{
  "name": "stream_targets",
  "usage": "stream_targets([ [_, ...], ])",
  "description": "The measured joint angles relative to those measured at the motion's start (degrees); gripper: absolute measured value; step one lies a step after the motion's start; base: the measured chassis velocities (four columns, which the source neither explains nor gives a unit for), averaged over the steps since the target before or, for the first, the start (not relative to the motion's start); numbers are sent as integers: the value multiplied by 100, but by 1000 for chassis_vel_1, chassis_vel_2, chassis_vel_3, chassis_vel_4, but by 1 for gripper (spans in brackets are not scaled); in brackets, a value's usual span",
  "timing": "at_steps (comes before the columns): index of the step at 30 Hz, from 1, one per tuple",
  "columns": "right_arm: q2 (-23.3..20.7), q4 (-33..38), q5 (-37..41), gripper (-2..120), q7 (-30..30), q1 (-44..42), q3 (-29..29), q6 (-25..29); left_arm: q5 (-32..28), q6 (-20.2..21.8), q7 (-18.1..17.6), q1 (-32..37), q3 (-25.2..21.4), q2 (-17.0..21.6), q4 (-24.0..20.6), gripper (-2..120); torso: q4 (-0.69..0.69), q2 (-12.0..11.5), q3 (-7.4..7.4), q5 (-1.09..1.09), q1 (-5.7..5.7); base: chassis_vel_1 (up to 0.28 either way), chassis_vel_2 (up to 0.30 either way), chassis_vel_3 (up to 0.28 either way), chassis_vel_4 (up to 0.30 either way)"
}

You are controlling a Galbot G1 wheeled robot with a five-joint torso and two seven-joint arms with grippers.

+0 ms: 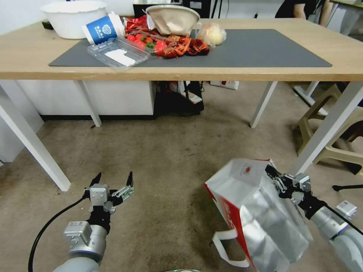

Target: Pick up the food delivery bag from the floor and place it on the table.

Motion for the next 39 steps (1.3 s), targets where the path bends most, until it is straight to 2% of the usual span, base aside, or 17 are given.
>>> stream_targets([
  [1, -95, -41, 296, 0, -438, 43, -1, 439, 2, 2, -8, -2, 5, -5, -1, 100, 0, 0, 0, 1, 0, 0, 0, 0, 0],
  [2, -95, -41, 296, 0, -438, 43, -1, 439, 2, 2, -8, -2, 5, -5, -1, 100, 0, 0, 0, 1, 0, 0, 0, 0, 0],
  [3, -205, -55, 604, 0, -958, 89, 10, 758, 3, 12, -12, -9, 6, -15, -6, 100, 0, 0, 0, 0, 0, 0, 0, 0, 0],
  [4, -211, -56, 619, 0, -987, 92, 11, 775, 3, 12, -12, -9, 6, -15, -6, 100, 0, 0, 0, 0, 0, 0, 0, 0, 0],
  [6, -317, -95, 883, 0, -1525, 158, 34, 994, 1, 19, -14, -17, -4, -21, -16, 100, -2, 0, 0, 0, 0, 0, 0, 0, 0],
  [7, -317, -95, 883, 0, -1525, 158, 34, 994, 1, 19, -14, -17, -4, -21, -16, 100, -2, 0, 0, 0, 0, 0, 0, 0, 0],
  [9, -507, -193, 1226, 0, -2259, 325, 93, 1154, -14, 20, -18, -16, -30, -15, -23, 100, 2, 0, 0, -2, 0, 0, 0, 0, 0],
  [12, -559, -232, 1350, 0, -2527, 371, 108, 1167, -23, 20, -21, -9, -41, -10, -23, 100, 2, 0, 0, -1, 0, 0, 0, 0, 0],
  [14, -734, -371, 1764, 0, -3370, 545, 109, 1129, -23, -4, -31, 13, -68, 3, -24, 100, -8, 0, 0, 6, 0, 0, 0, 0, 0],
  [15, -900, -422, 2035, 0, -3816, 713, 110, 1050, -26, -5, -32, 23, -77, 3, -34, 100, 2, 0, 0, -3, 0, 0, 0, 0, 0],
  [16, -900, -422, 2035, 0, -3816, 713, 110, 1050, -26, -5, -32, 23, -77, 3, -34, 100, 2, 0, 0, -3, 0, 0, 0, 0, 0],
  [18, -1142, -471, 2509, 0, -4349, 972, 58, 757, -51, -5, -38, 29, -99, 3, -62, 100, 1, 0, 0, 1, 0, 0, 0, 0, 0],
  [20, -1184, -473, 2611, 0, -4427, 1031, 34, 673, -64, -5, -41, 28, -105, 3, -66, 100, 0, 0, 0, 0, 0, 0, 0, 0, 0],
  [22, -1279, -446, 3001, 0, -4639, 1184, -83, 325, -114, -3, -65, 33, -143, 2, -87, 100, 0, 0, 0, 0, 0, 0, 0, 0, 0],
  [32, -1405, -377, 3473, 0, -5233, 1475, -401, -366, -226, 60, -113, 57, -185, -24, -172, 100, 0, 0, 0, 0, 0, 0, 0, 0, 0],
  [39, -1459, -380, 3645, 0, -5497, 1629, -568, -609, -265, 103, -110, 43, -209, -29, -204, 100, 0, 0, 0, 0, 0, 0, 0, 0, 0],
])
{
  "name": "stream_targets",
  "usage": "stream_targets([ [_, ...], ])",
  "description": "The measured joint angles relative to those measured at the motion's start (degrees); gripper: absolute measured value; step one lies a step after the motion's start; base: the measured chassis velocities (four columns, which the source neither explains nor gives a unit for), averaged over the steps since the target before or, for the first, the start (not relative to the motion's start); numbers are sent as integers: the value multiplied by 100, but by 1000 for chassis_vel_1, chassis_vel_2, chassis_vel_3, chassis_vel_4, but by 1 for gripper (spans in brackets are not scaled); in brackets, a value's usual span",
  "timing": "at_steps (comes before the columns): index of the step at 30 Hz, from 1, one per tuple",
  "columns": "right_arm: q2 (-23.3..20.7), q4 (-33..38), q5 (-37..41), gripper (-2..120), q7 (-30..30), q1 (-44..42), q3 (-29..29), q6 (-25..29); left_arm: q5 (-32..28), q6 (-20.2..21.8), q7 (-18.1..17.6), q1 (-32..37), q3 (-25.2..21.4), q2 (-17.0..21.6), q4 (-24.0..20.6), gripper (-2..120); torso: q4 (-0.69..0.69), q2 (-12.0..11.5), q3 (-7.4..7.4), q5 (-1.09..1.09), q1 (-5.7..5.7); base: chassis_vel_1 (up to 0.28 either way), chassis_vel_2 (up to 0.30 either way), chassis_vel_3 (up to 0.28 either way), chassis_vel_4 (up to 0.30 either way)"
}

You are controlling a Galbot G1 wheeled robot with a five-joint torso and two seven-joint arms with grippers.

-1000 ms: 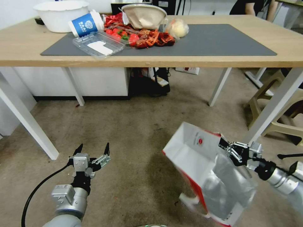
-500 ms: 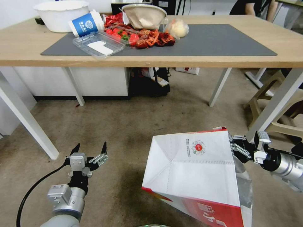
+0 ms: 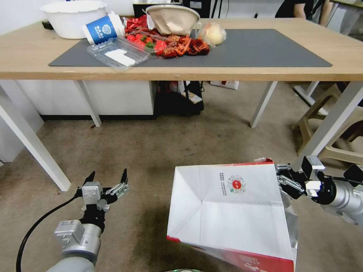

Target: Pick up the food delivery bag from the floor and place it on the table.

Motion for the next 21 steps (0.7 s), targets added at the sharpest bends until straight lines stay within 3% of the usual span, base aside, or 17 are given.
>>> stream_targets([
  [21, 12, 40, 54, 0, -23, 121, -156, -72, -94, 13, -12, -59, -34, 0, -11, 100, 0, 0, 0, 0, 0, 0, 0, 0, 0],
])
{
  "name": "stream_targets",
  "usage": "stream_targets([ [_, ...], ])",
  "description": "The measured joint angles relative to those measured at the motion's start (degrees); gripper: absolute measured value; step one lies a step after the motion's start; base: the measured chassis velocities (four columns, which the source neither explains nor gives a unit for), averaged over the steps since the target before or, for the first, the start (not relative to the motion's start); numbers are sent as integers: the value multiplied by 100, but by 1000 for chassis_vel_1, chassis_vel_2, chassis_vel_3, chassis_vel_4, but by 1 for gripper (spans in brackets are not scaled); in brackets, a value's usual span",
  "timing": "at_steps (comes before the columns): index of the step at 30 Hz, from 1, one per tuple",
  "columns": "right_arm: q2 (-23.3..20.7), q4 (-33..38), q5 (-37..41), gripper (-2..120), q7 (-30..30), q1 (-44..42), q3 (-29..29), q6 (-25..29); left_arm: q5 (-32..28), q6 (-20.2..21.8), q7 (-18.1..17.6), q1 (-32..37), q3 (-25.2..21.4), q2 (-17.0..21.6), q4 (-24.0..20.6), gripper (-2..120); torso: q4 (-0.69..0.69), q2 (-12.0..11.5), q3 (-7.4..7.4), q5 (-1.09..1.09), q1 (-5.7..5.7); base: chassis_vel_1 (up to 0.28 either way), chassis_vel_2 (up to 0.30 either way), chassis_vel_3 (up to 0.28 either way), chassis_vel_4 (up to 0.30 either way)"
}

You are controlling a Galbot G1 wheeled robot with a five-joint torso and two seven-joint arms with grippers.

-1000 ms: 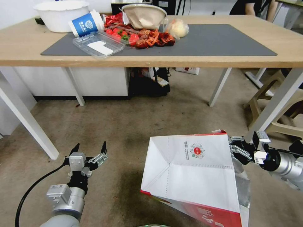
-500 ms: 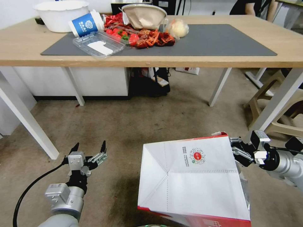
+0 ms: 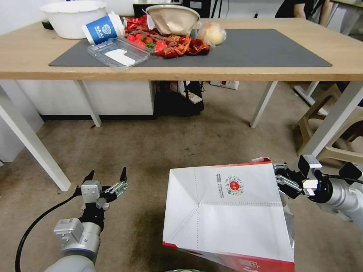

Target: Pick up the food delivery bag from the floor and place it on the table.

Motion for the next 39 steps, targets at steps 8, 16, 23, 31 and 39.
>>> stream_targets([
  [8, 49, 28, -28, 0, -37, -30, 3, -3, -53, -93, 18, 11, -29, 33, 36, 100, 0, 18, 8, 0, 0, 0, 0, 0, 0],
  [16, 78, 50, -46, 0, -49, -47, 10, -4, -56, -112, 25, 21, -40, 45, 37, 100, 0, 52, 39, -1, 0, 0, 0, 0, 0],
  [23, 142, 90, -107, 0, -65, -73, 11, -5, -57, -112, 11, 48, -56, 59, -7, 100, 0, 76, 61, -1, 5, 0, 0, 0, 0],
  [31, 175, 103, -216, 0, -118, -115, 36, 0, -81, -110, 10, 105, -89, 90, -83, 100, 0, 268, 255, 0, 5, 0, 0, 0, 0],
  [39, 195, 102, -211, 0, -177, -115, 63, 3, -56, -96, 18, 149, -96, 85, -132, 100, 0, 532, 503, 0, 23, 0, 0, 0, 0],
])
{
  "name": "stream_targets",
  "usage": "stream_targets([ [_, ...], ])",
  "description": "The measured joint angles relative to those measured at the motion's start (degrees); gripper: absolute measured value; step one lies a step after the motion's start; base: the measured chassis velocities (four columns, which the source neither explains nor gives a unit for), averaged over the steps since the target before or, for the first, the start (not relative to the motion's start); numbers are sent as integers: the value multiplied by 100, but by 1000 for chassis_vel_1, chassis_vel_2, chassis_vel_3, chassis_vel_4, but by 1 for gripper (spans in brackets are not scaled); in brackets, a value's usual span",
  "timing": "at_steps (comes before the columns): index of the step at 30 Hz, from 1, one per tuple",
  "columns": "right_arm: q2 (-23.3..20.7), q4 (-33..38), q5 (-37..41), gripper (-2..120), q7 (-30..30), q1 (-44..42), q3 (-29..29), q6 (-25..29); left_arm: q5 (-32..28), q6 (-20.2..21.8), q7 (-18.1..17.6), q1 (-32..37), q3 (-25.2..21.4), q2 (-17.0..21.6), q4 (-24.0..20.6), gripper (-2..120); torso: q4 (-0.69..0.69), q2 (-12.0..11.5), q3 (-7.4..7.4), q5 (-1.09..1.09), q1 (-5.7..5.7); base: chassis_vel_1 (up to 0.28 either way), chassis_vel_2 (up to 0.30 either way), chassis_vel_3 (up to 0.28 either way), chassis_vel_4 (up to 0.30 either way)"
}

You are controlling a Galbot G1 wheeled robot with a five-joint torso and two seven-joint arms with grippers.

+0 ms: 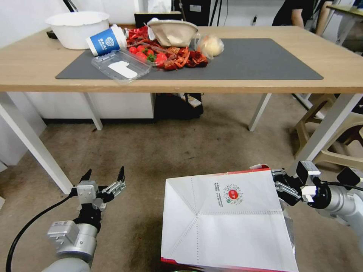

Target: Pick up the food delivery bag from the floor and place it on the table.

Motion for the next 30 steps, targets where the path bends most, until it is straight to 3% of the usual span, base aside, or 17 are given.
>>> stream_targets([
  [19, 148, -29, -141, 0, -42, 33, -45, 6, 0, -1, -33, -29, -9, 50, 36, 100, 0, 598, 463, 0, 138, 0, 0, 0, 0],
  [30, 117, -43, -151, 0, -48, 82, -60, 6, -1, -1, -28, -48, -4, 45, 62, 100, 0, 820, 619, 0, 205, 0, 0, 0, 0],
])
